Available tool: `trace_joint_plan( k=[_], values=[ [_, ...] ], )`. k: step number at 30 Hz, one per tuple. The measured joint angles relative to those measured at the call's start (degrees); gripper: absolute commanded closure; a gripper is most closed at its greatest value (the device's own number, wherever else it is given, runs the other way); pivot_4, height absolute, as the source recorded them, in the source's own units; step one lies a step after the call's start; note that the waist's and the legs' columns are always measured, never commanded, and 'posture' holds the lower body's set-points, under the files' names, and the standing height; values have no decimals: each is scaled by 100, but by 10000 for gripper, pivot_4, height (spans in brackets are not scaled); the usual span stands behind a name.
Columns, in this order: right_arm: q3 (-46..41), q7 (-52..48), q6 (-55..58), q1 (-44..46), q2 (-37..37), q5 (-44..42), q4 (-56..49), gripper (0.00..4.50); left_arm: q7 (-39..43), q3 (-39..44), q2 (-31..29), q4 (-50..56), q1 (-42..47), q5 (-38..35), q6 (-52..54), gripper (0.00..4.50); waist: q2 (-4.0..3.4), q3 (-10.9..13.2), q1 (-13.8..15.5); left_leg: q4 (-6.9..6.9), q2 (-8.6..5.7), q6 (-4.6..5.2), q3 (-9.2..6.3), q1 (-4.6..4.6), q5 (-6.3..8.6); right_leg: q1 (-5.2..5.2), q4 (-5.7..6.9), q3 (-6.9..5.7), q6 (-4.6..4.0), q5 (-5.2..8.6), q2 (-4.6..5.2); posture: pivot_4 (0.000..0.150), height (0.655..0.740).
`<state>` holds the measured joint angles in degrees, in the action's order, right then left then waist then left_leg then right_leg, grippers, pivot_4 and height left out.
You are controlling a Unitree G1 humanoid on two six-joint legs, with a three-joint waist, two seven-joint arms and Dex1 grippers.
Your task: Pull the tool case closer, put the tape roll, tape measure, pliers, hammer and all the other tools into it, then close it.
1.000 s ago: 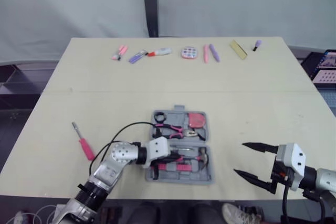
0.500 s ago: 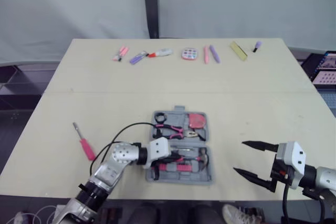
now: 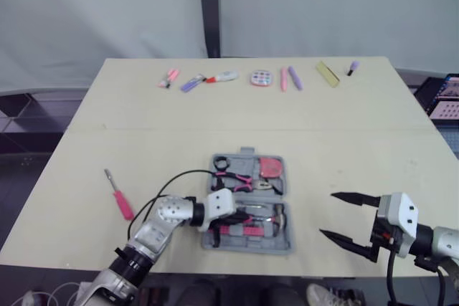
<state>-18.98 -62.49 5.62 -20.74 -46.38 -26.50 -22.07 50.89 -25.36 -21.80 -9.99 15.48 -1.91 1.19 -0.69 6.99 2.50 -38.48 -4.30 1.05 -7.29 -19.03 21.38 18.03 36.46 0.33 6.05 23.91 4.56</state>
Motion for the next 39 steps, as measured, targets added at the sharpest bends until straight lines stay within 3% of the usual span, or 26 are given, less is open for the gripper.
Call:
trace_joint_plan(
  k=[6, 11, 18, 29, 32, 36, 39],
  values=[
    [0, -55, -3, 51, -8, -3, 14, 0, -28, 237, 10, 135, -247, -185, 39, 44888, 0, 2, -26, 11, 5, -1, 1, -1, 0, 7, -3, 0, 0, 0, -2, 1500, 7400],
    [10, -65, -18, 247, -9, 0, 118, 0, 17, 735, -253, 900, -567, -696, 877, 44888, 31, 59, -131, 28, 21, -11, 13, -23, -6, 44, 8, -1, 0, 1, -13, 1500, 7400],
    [284, -66, -32, 623, 18, 4, 236, 0, 98, 1993, -940, 2397, -1079, -1582, 1515, 44888, 18, 145, -113, 27, 17, -12, 13, -29, -7, 54, 6, 0, 0, 0, -5, 1500, 7400],
    [677, -66, -60, 866, 163, 15, 381, 0, -39, 3302, -1499, 3541, -2250, -2272, 1797, 44888, 16, 192, -111, 29, 18, -13, 13, -33, -7, 52, -4, 0, 0, 1, -3, 1500, 7400],
    [743, -66, -80, 878, 204, 50, 432, 0, -164, 3576, -1490, 3814, -2631, -2301, 1792, 36208, 14, 203, -112, 29, 18, -17, 13, -36, -9, 52, -9, 0, 0, 0, -3, 1500, 7400],
    [730, -47, -227, 576, 338, 139, 590, 0, -432, 4370, -1066, 3880, -4341, -2126, 1292, 16481, 29, 221, -161, 56, 26, -17, 14, -35, -5, 52, -50, -6, 0, 1, -10, 1500, 7400],
    [731, -26, -300, 494, 435, 171, 638, 0, -614, 4645, -775, 3797, -4681, -2081, 1060, 1983, 25, 243, -72, 34, 23, -25, 8, -45, -10, 46, -53, -6, 5, -2, -4, 1500, 7400]
  ],
)
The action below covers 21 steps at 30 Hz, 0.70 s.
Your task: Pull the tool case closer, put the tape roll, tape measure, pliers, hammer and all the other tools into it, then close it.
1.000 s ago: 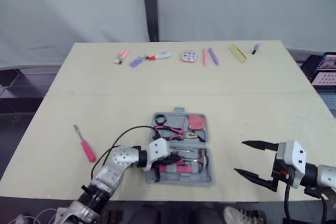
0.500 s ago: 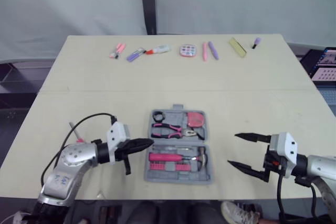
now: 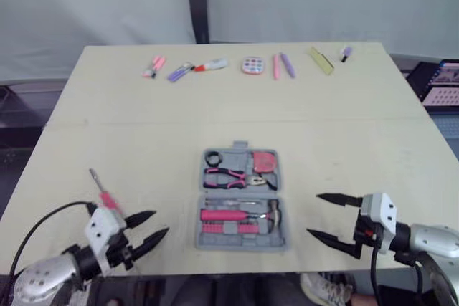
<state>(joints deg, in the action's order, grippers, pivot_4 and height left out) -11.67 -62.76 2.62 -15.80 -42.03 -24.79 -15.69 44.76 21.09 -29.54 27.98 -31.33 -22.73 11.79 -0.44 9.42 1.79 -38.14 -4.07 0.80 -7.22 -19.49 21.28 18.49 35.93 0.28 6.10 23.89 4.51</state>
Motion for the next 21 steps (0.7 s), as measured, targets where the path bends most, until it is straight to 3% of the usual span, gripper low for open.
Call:
trace_joint_plan(
  k=[4, 21],
  values=[
    [-3, 4, -49, -158, 15, 36, 0, 0, -64, 28, 218, -126, -415, 104, -298, 814, 1, 1, 12, 3, -1, -2, 1, 4, -1, -6, -9, 3, 7, -3, 0, 1500, 7400],
    [-48, 2, -119, -257, -5, 39, 0, 0, -15, 25, 284, -341, -505, 52, -586, 814, 2, 2, -39, 11, 2, -2, 3, 4, -1, -2, -9, 1, 6, -3, -2, 1500, 7400]
  ],
)
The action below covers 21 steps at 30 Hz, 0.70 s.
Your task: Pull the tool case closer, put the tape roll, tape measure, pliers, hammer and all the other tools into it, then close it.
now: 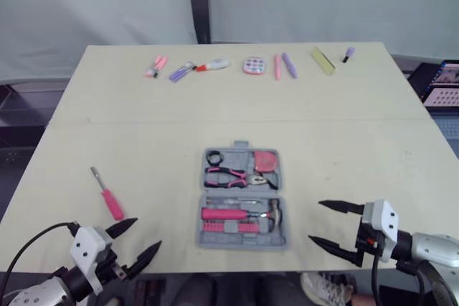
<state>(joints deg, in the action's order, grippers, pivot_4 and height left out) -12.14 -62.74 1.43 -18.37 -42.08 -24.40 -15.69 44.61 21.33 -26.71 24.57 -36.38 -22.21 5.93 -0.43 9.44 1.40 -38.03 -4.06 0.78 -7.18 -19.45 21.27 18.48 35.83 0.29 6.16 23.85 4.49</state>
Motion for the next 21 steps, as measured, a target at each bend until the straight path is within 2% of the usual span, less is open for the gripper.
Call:
trace_joint_plan(
  k=[3, 7, 9, 16, 21],
  values=[
    [0, 0, 1, 79, 1, -2, 3, 0, -131, 30, 161, -29, 1, -184, 121, 814, 1, 0, 0, 0, -1, 0, 1, 0, 0, 0, 0, 1, 0, 0, 1, 1500, 7400],
    [-100, -10, -1, 234, -18, -72, 12, 0, -823, 264, 426, 434, 62, -865, 872, 814, 11, 6, 3, -2, 2, 0, -1, 0, 0, 0, 2, 1, 0, 0, -1, 1500, 7400],
    [-159, -49, -1, 276, -59, -118, 15, 0, -1331, 423, 565, 754, 149, -1150, 1247, 814, 11, 7, 14, -4, 0, 0, -1, 0, 0, -1, 3, 1, 0, 0, 0, 1500, 7400],
    [-192, -180, 1, 276, -151, -216, 16, 0, -4062, 927, 1032, 2001, 587, -2007, 3088, 814, 21, 10, 17, -6, 2, 0, 1, 1, -1, -1, 6, 3, 1, 0, -4, 1500, 7400],
    [-191, -187, 4, 223, -151, -217, 11, 0, -5031, 1069, 1023, 2038, 1188, -2381, 3712, 814, 21, 10, 15, -10, 0, -1, 3, 2, -1, -1, 10, 4, 1, 0, -4, 1500, 7400]
  ],
)
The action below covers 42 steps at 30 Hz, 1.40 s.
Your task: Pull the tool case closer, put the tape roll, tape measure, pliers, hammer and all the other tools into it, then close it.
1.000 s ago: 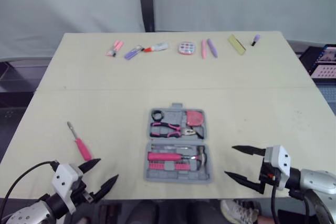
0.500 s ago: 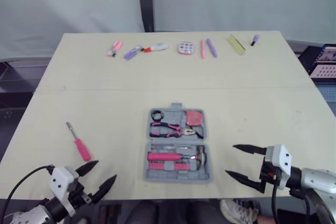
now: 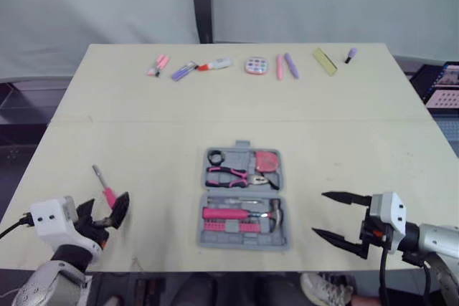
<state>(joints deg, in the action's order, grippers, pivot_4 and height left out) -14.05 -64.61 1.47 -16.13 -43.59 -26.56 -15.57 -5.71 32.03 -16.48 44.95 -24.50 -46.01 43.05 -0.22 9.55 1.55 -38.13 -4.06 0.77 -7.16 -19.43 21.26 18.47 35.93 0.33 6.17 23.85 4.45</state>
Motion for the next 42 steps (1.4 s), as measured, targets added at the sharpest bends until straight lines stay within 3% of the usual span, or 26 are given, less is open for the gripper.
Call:
trace_joint_plan(
  k=[7, 15, 30, 42],
  values=[
    [-2, -39, 7, 11, -25, -5, 1, 0, -1189, -5, 53, 9, 767, -188, 761, 814, -1, 0, 1, -2, 0, -3, 0, 0, -2, 1, 3, 0, 0, 0, -2, 1500, 7400],
    [-3, -46, 21, 118, -51, -6, -1, 0, -2340, -111, 216, -661, 1916, 395, 1528, 814, 0, -2, -2, -1, -3, -3, 1, 1, -2, 9, 13, 0, 0, 0, -2, 1500, 7400],
    [-204, 2, 105, -14, -87, -5, -123, 0, -2099, -404, 564, -2073, 2508, 1406, 1566, 814, 4, -3, 33, -8, -7, -3, 3, 1, -2, 12, 24, 1, 1, -1, 2, 1500, 7400],
    [-245, 74, 118, -146, -87, -3, -227, 0, -1955, -395, 740, -2332, 3020, 1847, 1724, 814, 5, -3, 10, -6, -7, -4, 7, 1, -2, 24, 56, 0, 1, -1, 2, 1500, 7400]
  ],
)
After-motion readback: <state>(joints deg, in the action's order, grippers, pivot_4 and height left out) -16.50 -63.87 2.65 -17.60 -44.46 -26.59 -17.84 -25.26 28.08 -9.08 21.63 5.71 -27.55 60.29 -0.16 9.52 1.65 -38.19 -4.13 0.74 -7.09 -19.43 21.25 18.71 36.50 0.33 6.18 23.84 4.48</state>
